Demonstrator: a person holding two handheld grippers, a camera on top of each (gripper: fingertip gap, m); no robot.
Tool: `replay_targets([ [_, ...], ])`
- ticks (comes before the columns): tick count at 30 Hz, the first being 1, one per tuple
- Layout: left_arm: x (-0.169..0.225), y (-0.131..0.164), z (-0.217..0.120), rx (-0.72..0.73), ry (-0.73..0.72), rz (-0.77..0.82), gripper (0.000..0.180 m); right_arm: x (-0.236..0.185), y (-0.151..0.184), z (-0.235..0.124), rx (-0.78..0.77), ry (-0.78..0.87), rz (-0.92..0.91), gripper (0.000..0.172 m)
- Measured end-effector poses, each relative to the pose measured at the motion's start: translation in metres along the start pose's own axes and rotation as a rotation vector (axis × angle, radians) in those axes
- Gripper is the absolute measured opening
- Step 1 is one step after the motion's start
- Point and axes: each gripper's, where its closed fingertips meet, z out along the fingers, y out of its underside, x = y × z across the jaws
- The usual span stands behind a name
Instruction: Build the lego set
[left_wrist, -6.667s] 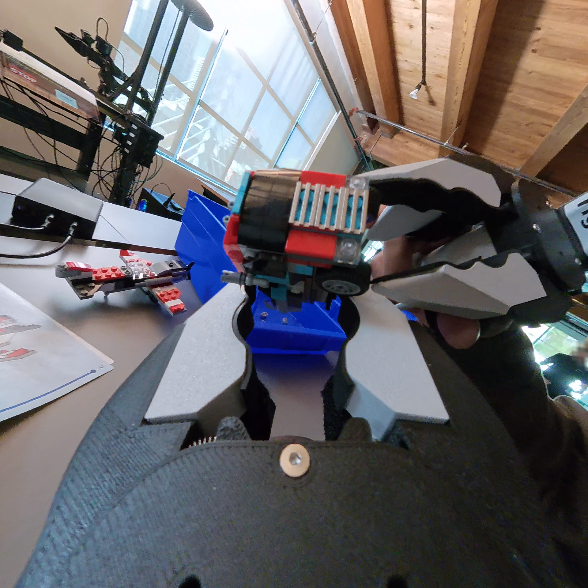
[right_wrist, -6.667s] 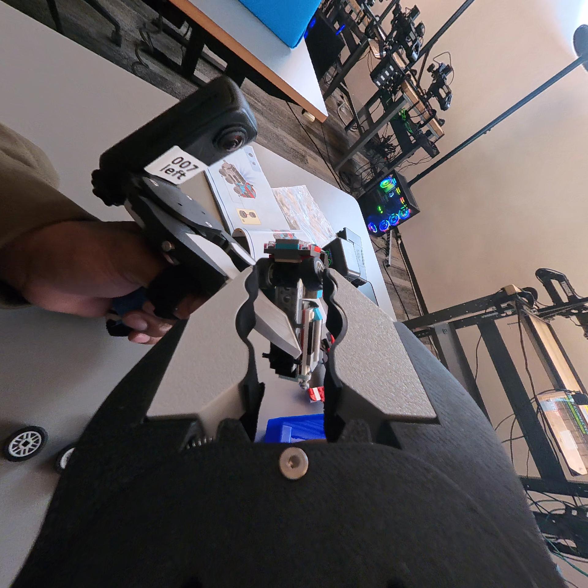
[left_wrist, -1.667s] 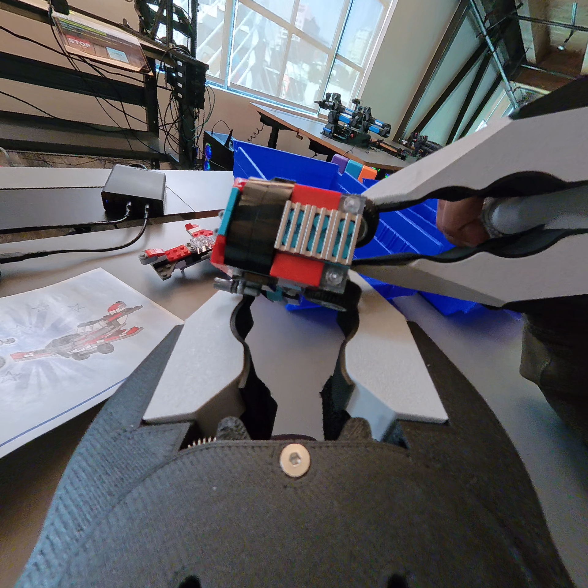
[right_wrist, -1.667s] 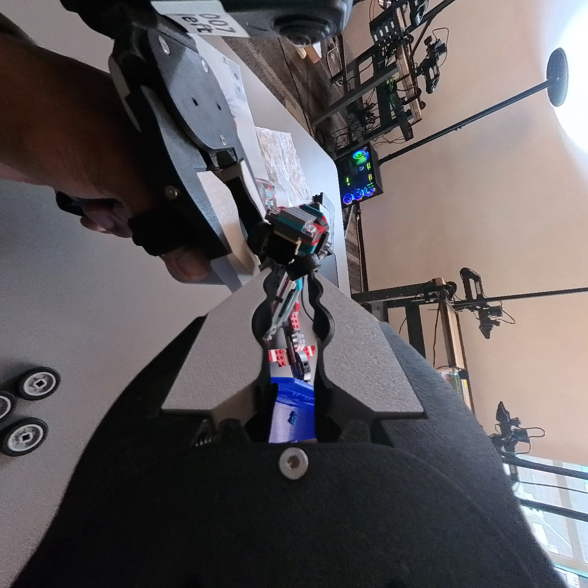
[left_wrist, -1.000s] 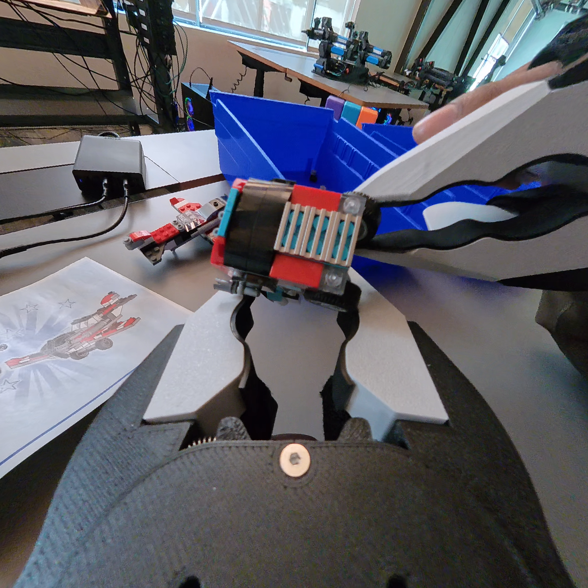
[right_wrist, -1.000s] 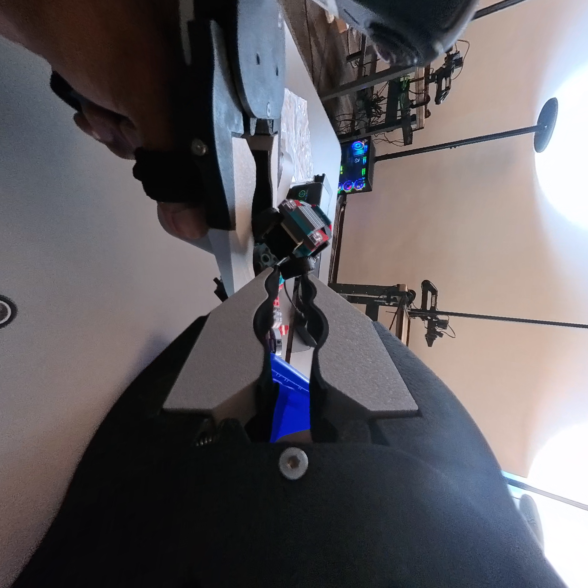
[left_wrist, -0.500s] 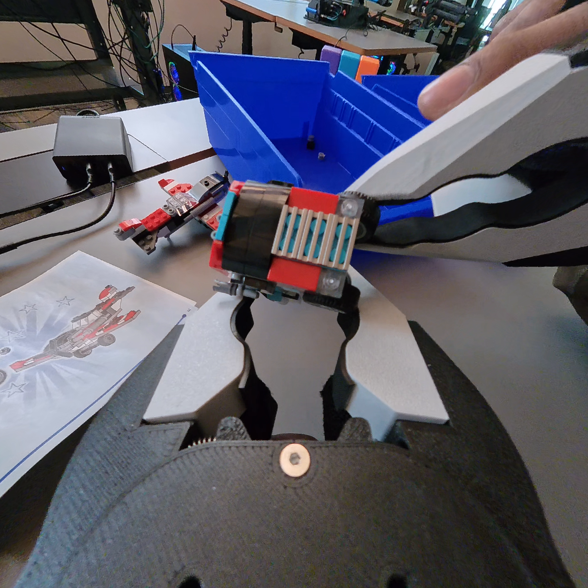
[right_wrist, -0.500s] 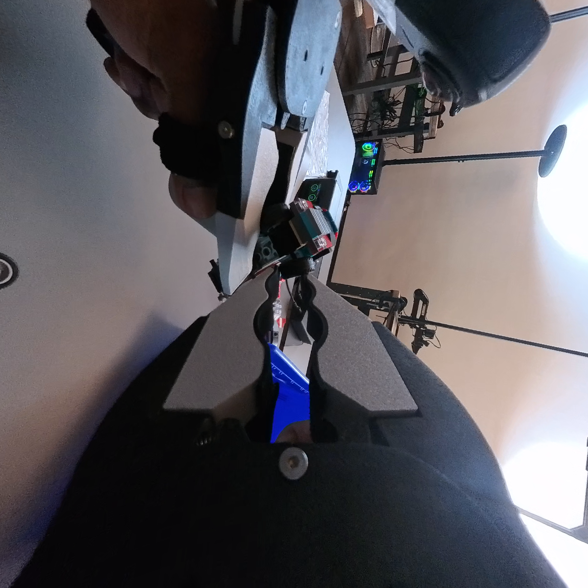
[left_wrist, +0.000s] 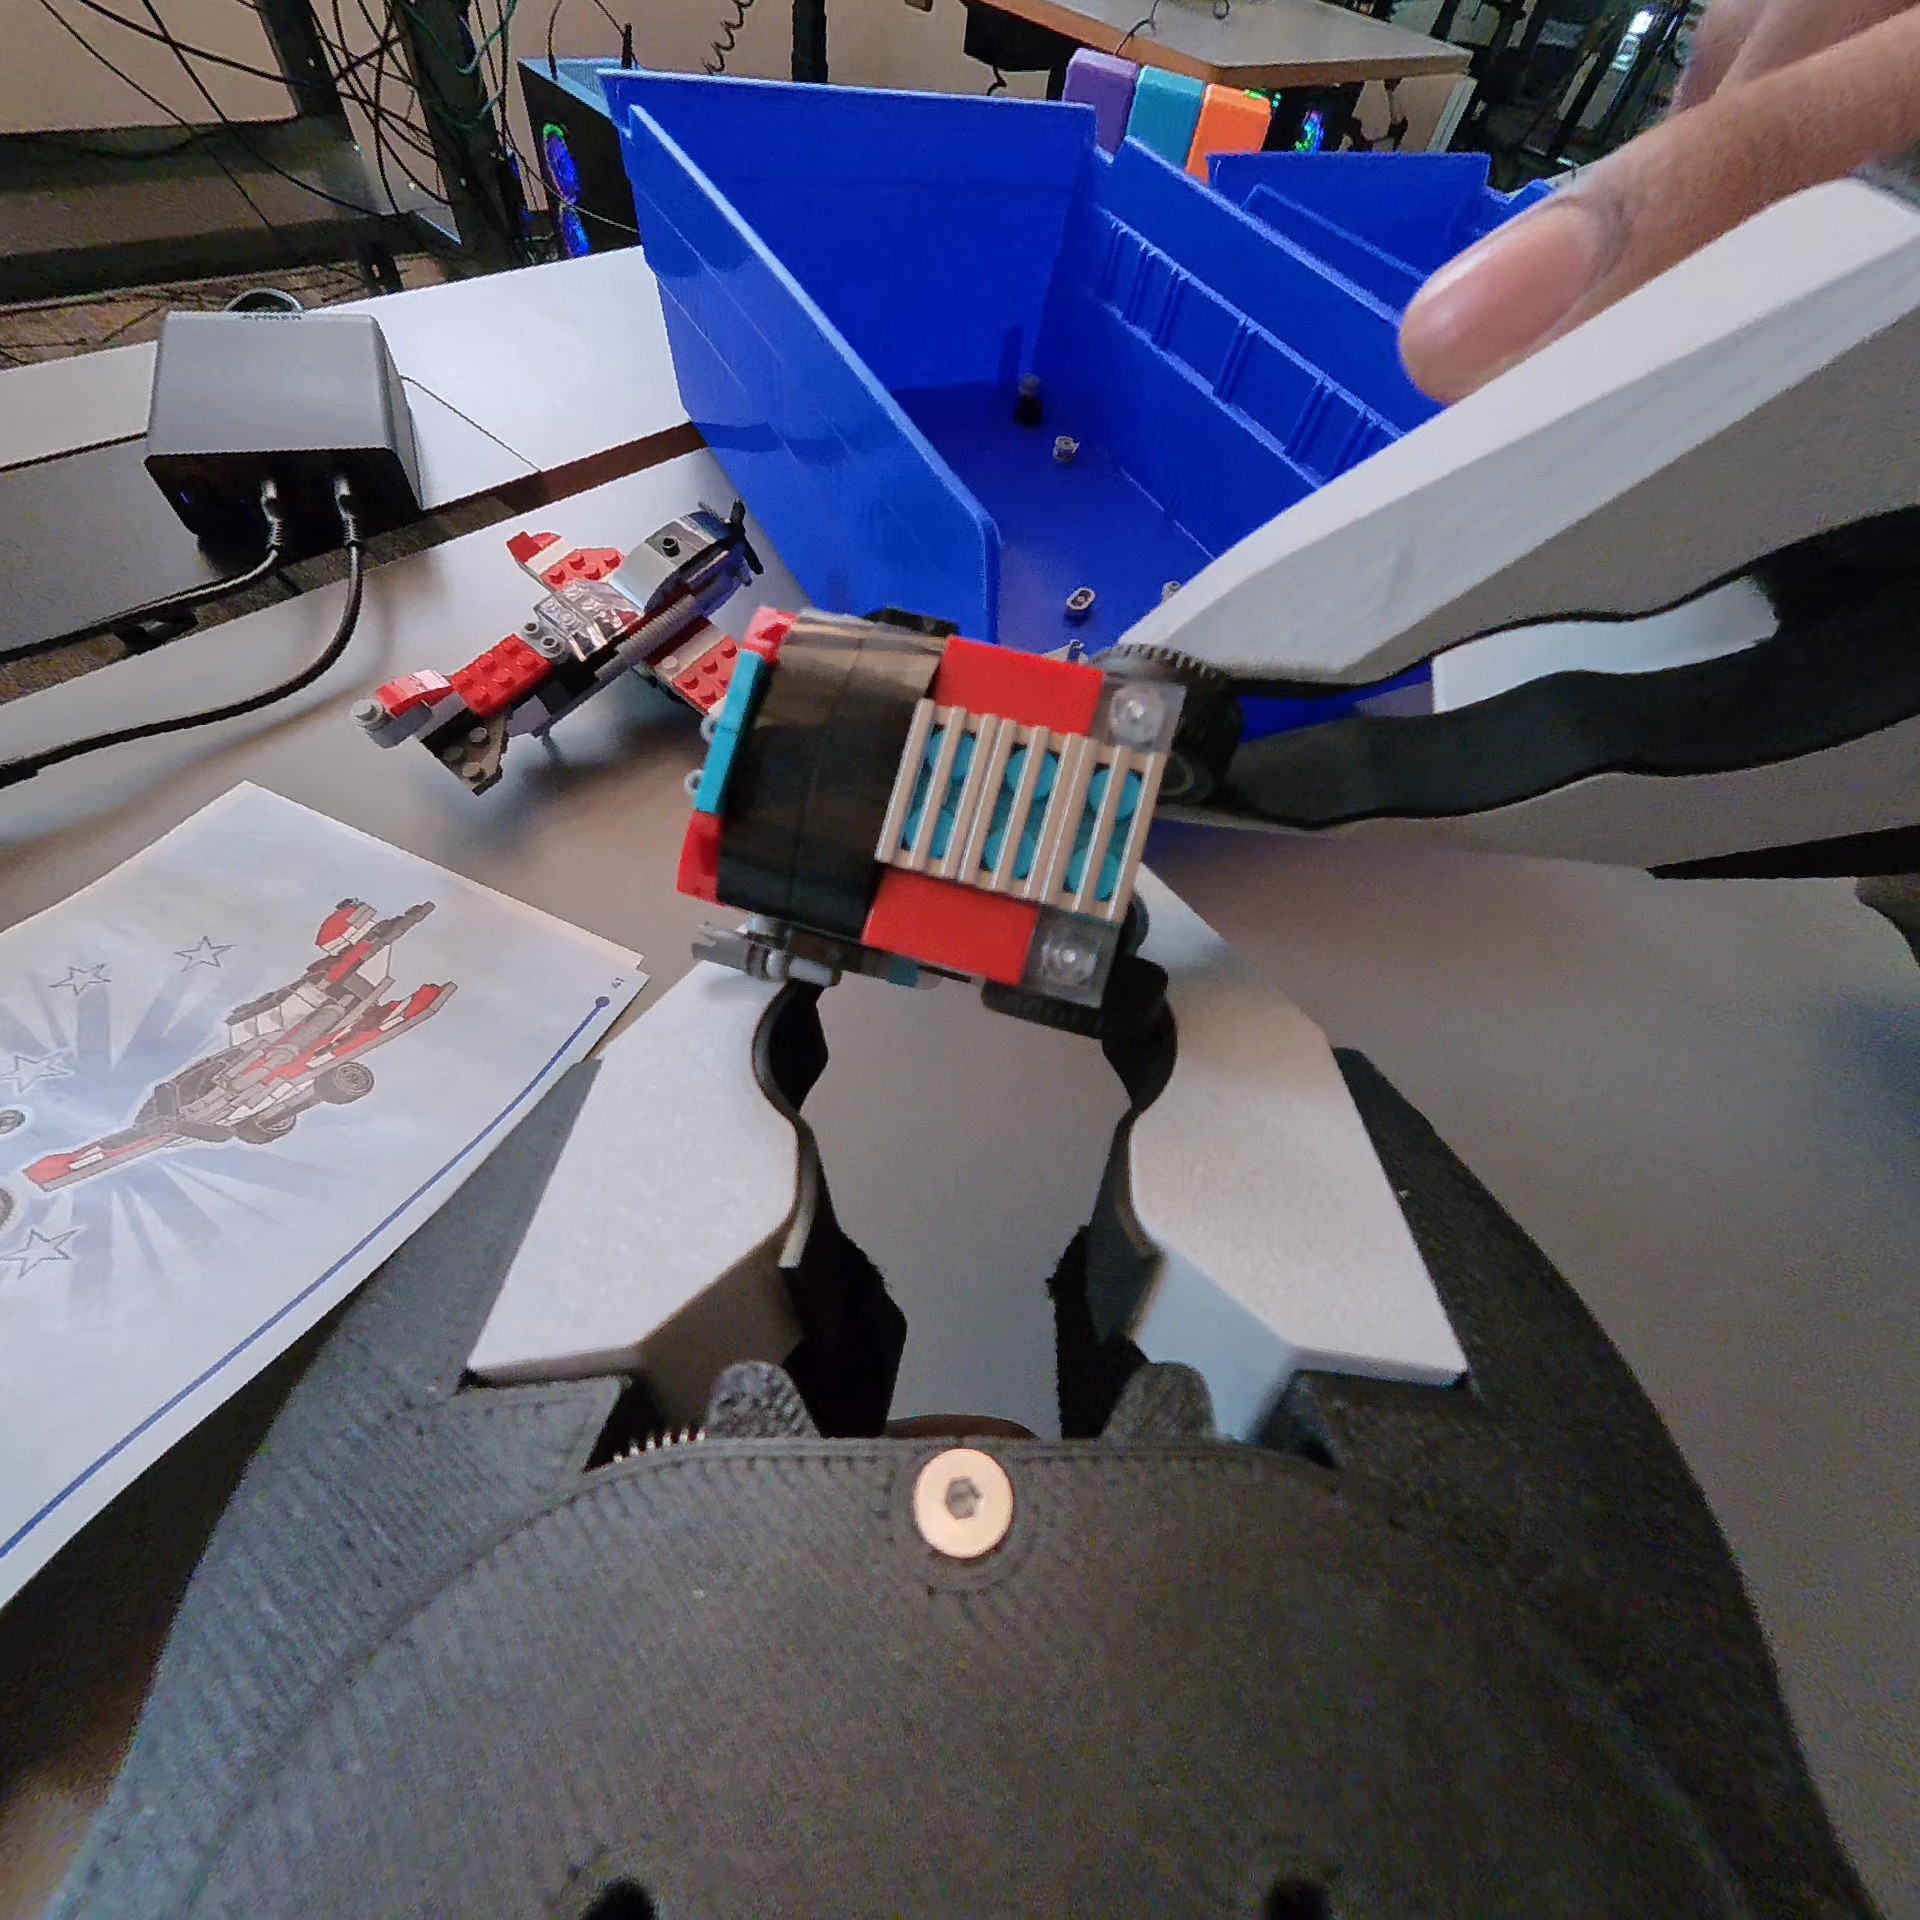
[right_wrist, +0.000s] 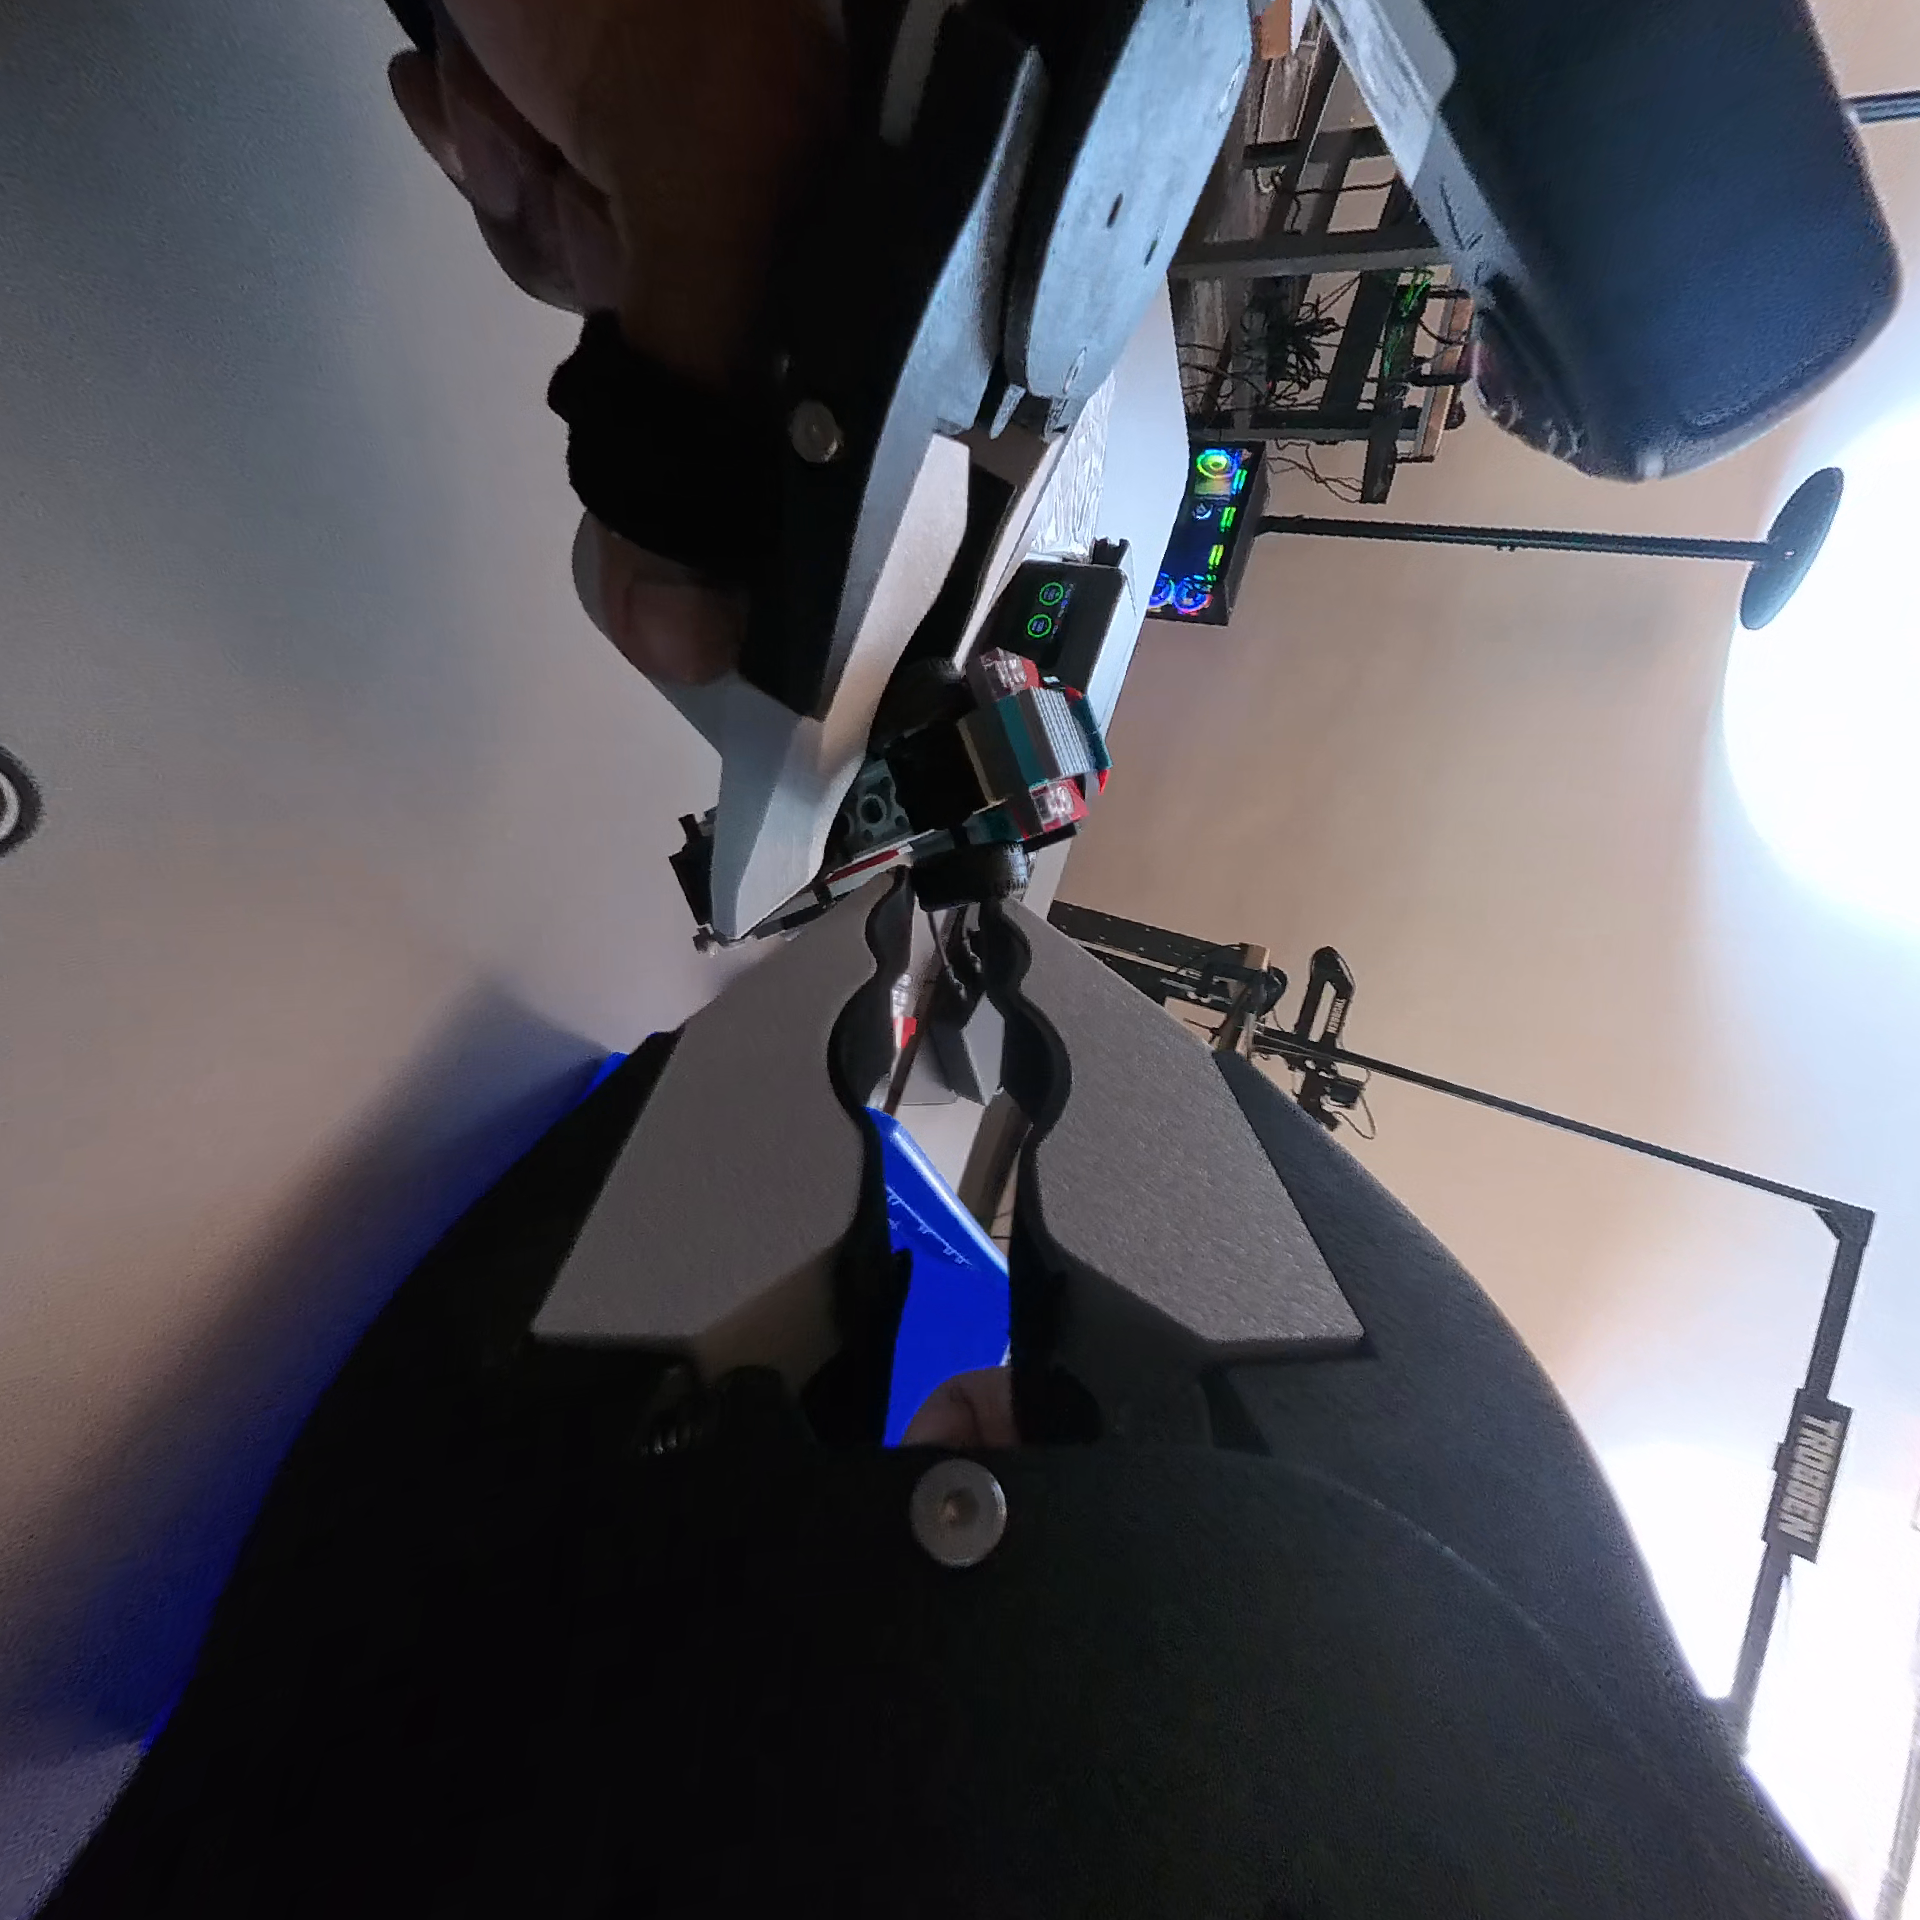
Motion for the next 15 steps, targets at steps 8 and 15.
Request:
replay_targets([
  [8, 0.006, -0.015, -0.004, 0.112, 0.121, -0.11, 0.056, 0.011, -0.003, 0.001, 0.08, 0.027, 0.157, 0.016],
  [15, 0.023, -0.031, -0.012, 0.218, 0.306, -0.188, 0.056, 0.021, -0.009, -0.007, 0.207, 0.003, 0.342, 0.021],
])
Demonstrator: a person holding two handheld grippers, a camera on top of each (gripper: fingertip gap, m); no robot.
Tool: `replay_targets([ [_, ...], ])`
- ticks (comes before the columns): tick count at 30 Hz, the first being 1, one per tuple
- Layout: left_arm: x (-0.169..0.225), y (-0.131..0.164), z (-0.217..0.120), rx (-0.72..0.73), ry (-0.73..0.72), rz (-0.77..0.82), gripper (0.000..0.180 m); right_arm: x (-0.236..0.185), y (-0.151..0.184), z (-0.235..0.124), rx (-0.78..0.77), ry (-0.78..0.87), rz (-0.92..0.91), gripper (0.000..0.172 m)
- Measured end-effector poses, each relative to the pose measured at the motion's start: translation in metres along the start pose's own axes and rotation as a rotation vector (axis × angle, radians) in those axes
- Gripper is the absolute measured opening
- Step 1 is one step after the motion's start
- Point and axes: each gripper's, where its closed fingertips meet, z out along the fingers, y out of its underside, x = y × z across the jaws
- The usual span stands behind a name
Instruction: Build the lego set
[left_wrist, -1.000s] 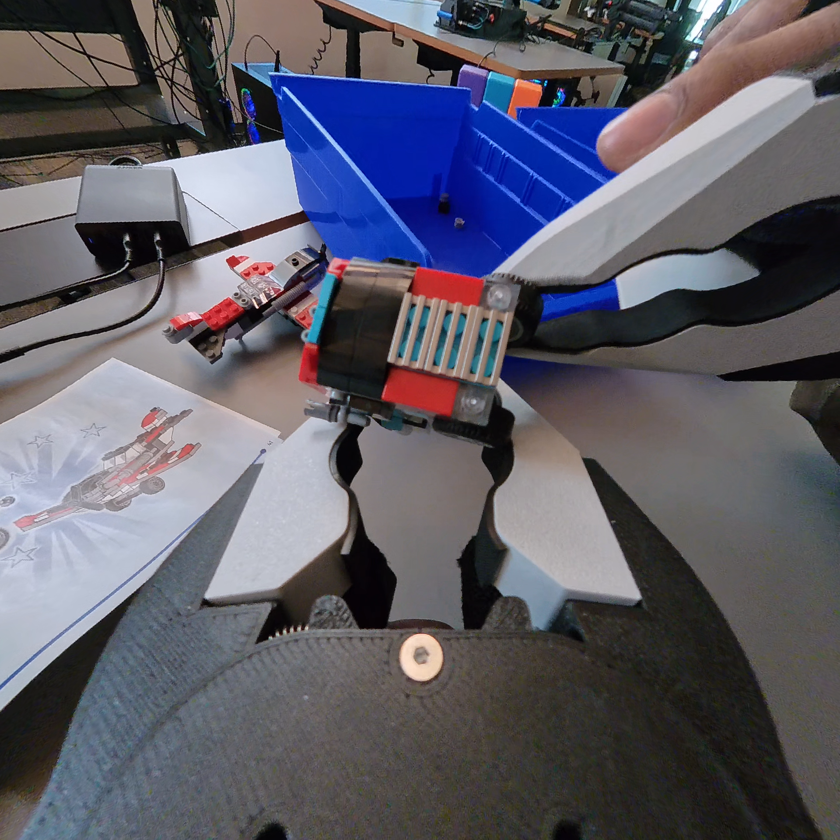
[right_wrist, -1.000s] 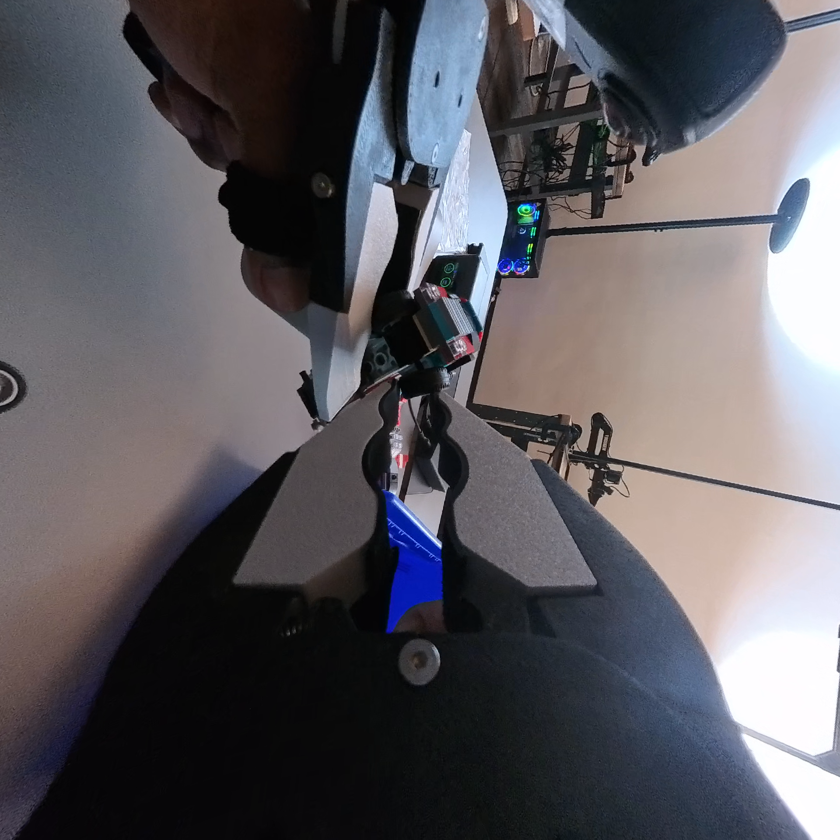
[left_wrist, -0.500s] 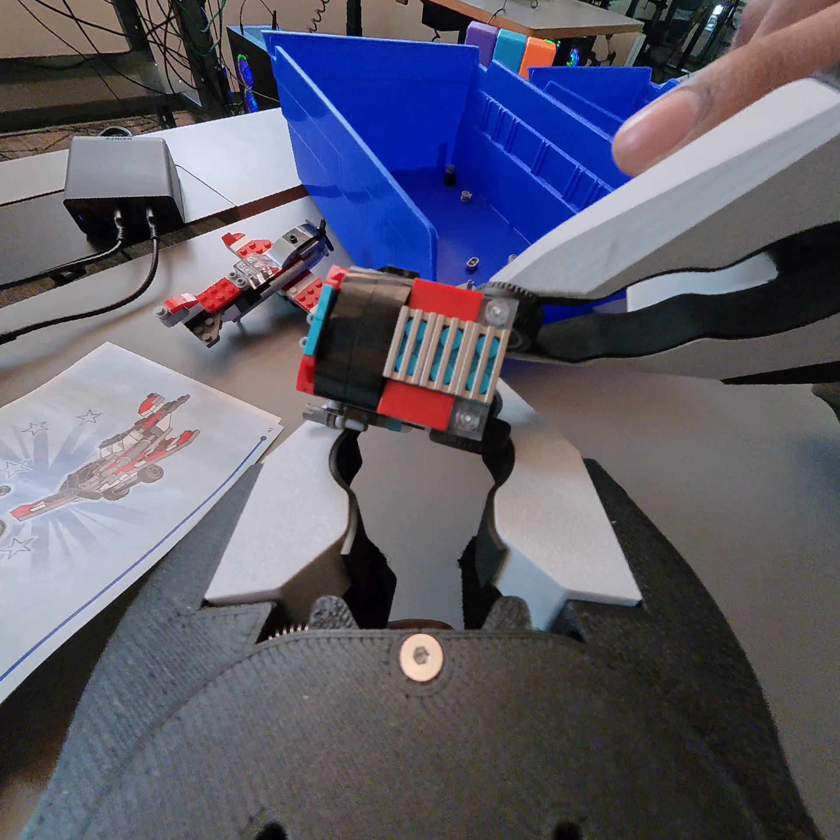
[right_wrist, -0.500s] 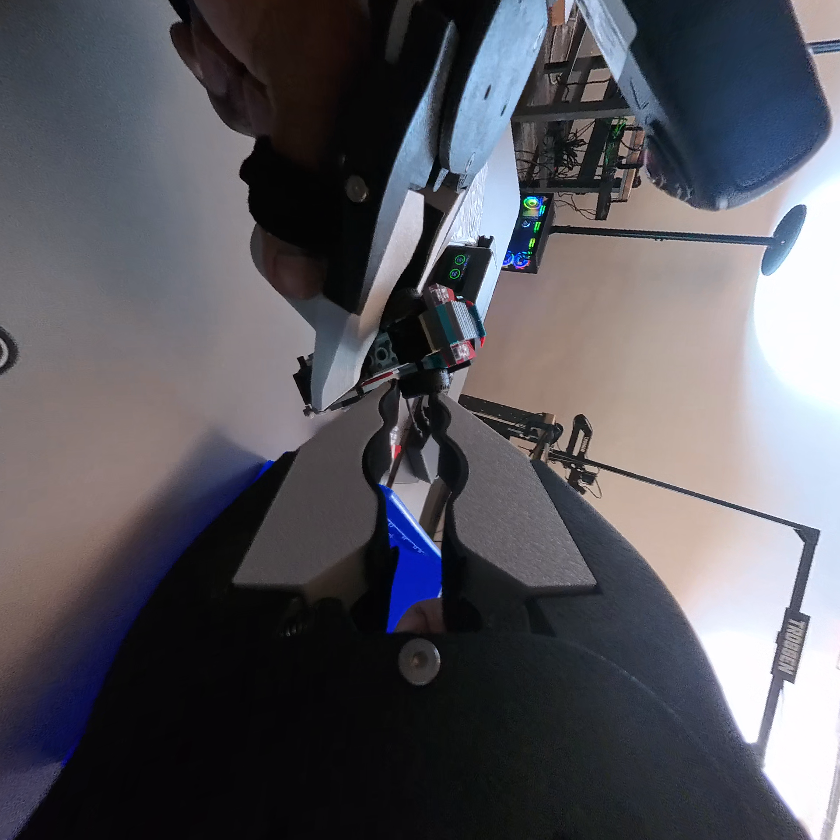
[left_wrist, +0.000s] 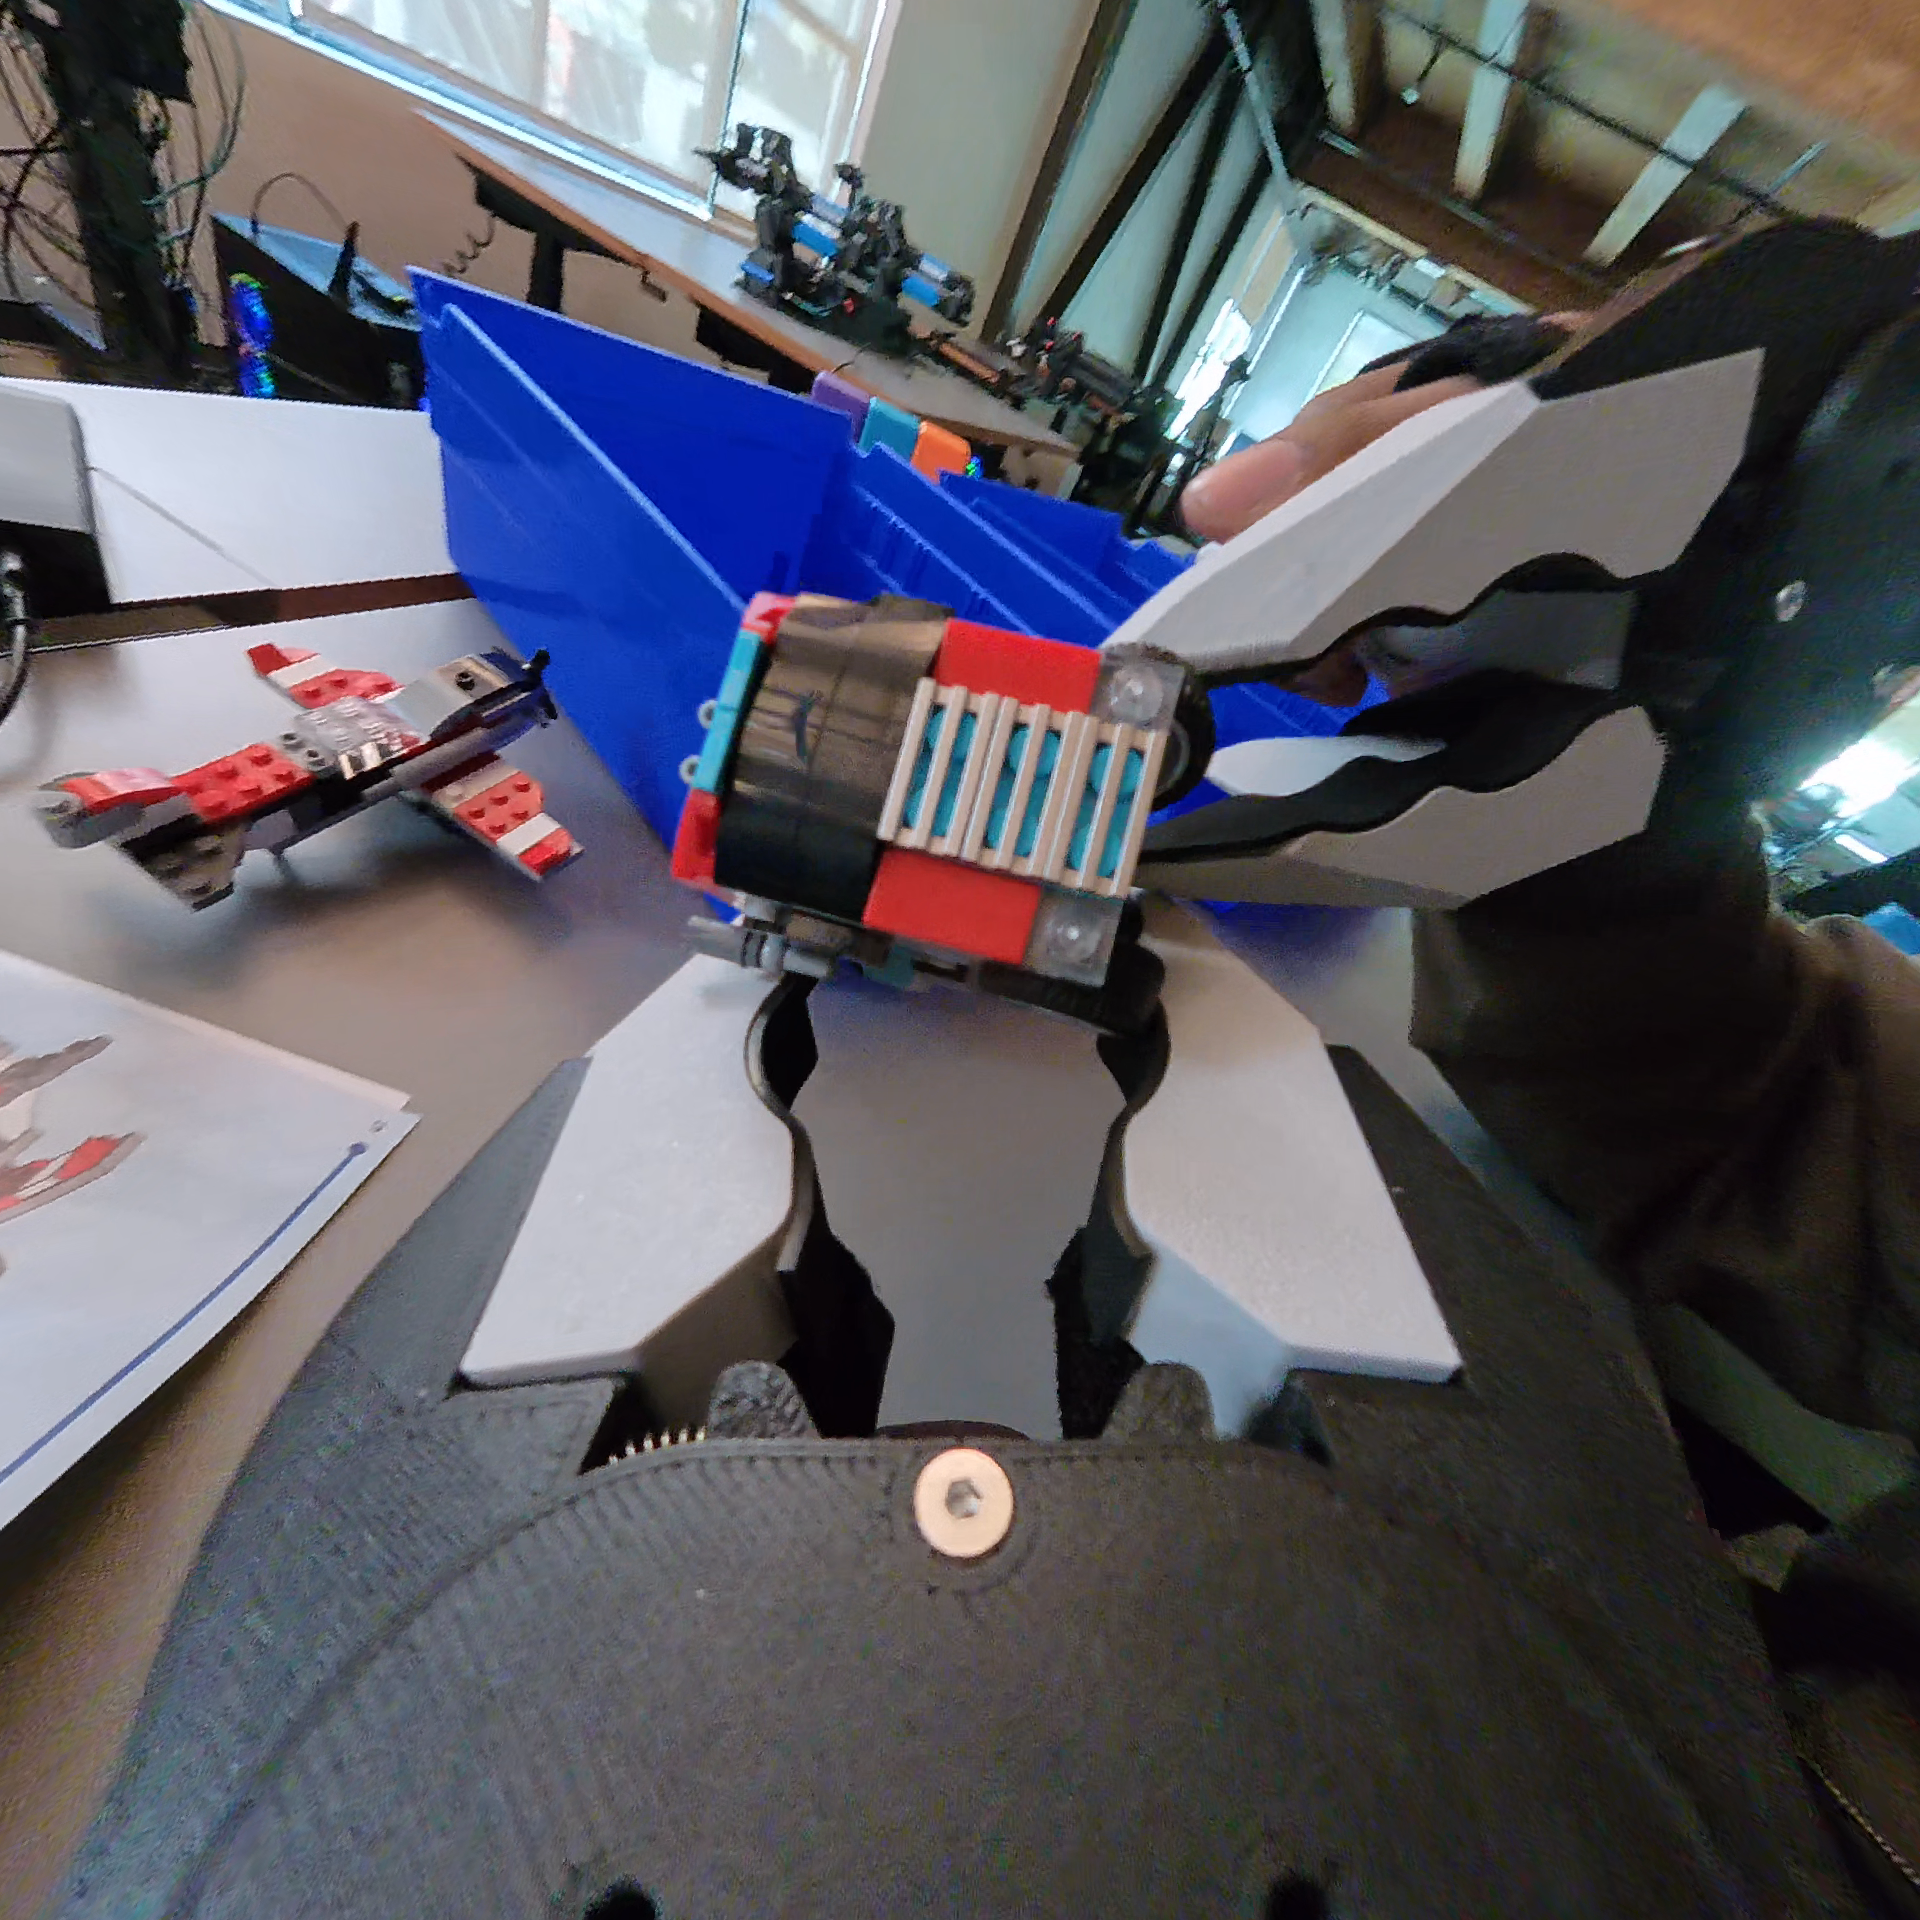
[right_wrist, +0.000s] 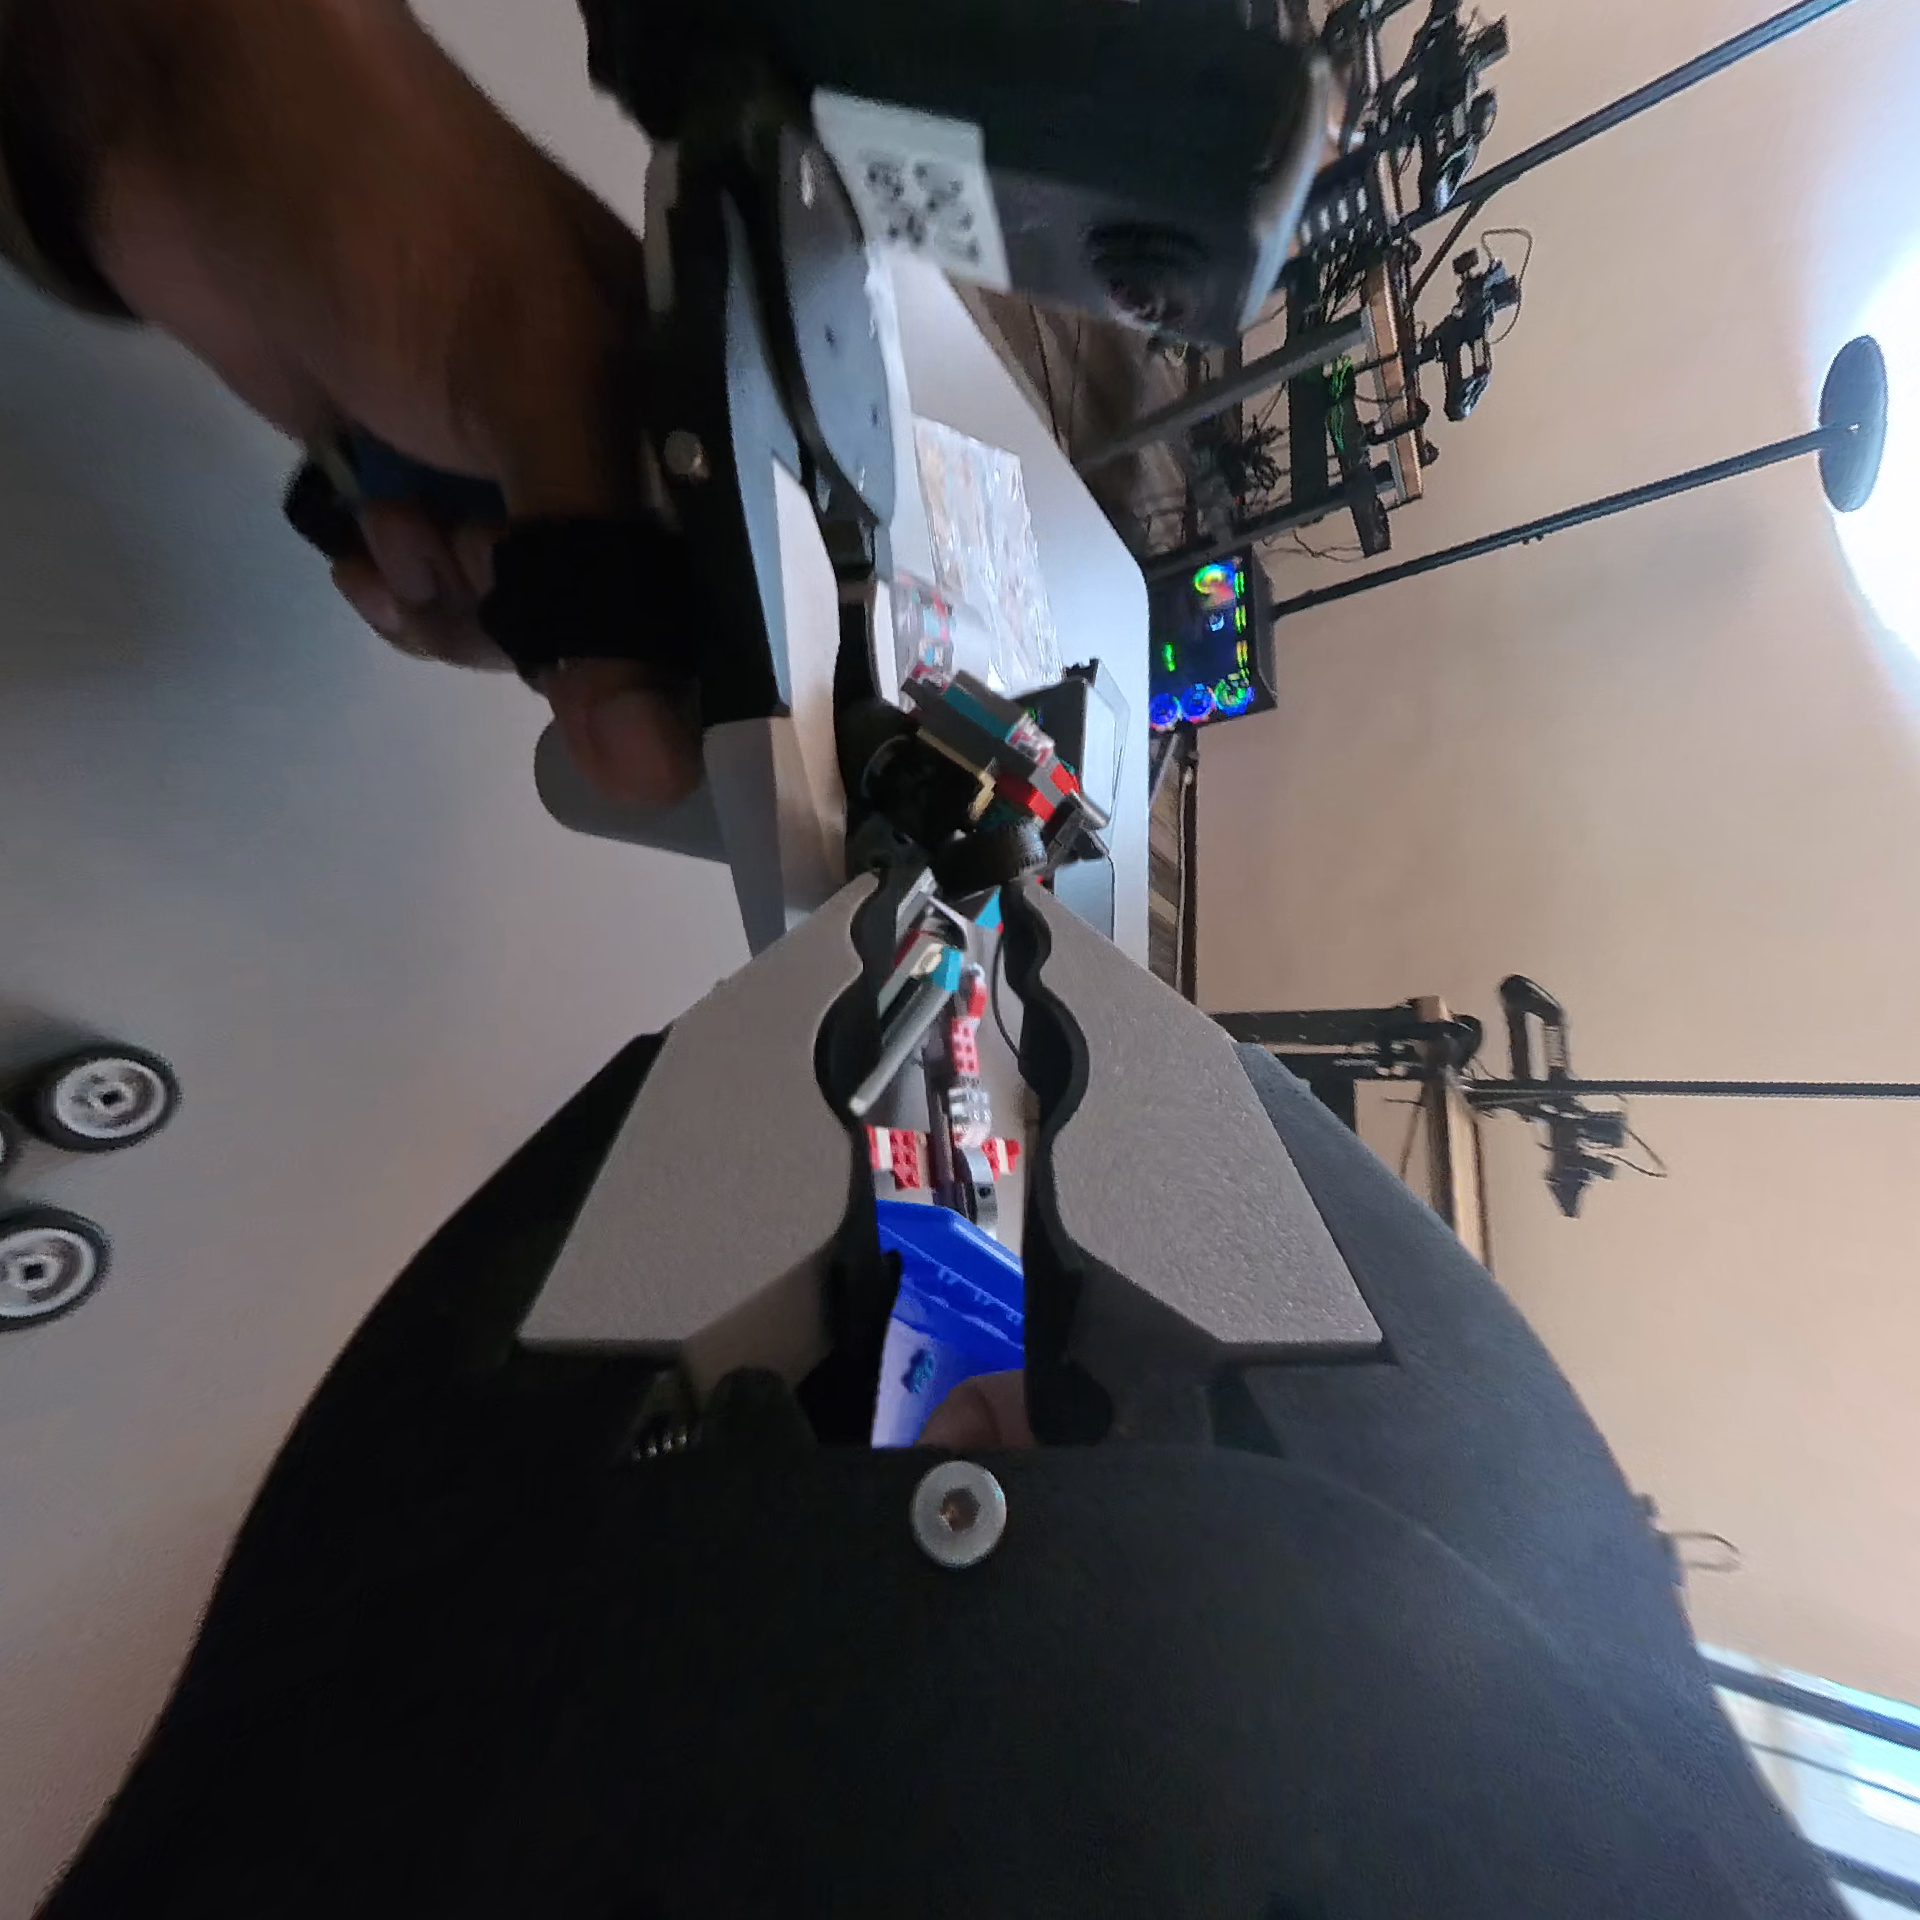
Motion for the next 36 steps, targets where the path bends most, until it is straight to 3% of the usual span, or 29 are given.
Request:
replay_targets([
  [16, 0.011, -0.01, -0.002, 0.073, 0.076, -0.034, 0.056, 0.007, -0.012, -0.004, 0.101, -0.063, 0.264, 0.024],
  [23, 0.003, -0.009, -0.003, 0.042, 0.007, 0.015, 0.056, 0.007, -0.011, -0.001, 0.091, -0.034, 0.27, 0.023],
  [29, -0.004, 0.002, -0.008, -0.083, -0.065, 0.074, 0.056, 0.004, -0.008, 0.002, 0.123, 0.001, 0.311, 0.018],
  [36, -0.009, 0.035, -0.018, -0.38, -0.134, 0.201, 0.056, -0.025, 0.002, 0.006, 0.134, 0.039, 0.418, 0.014],
])
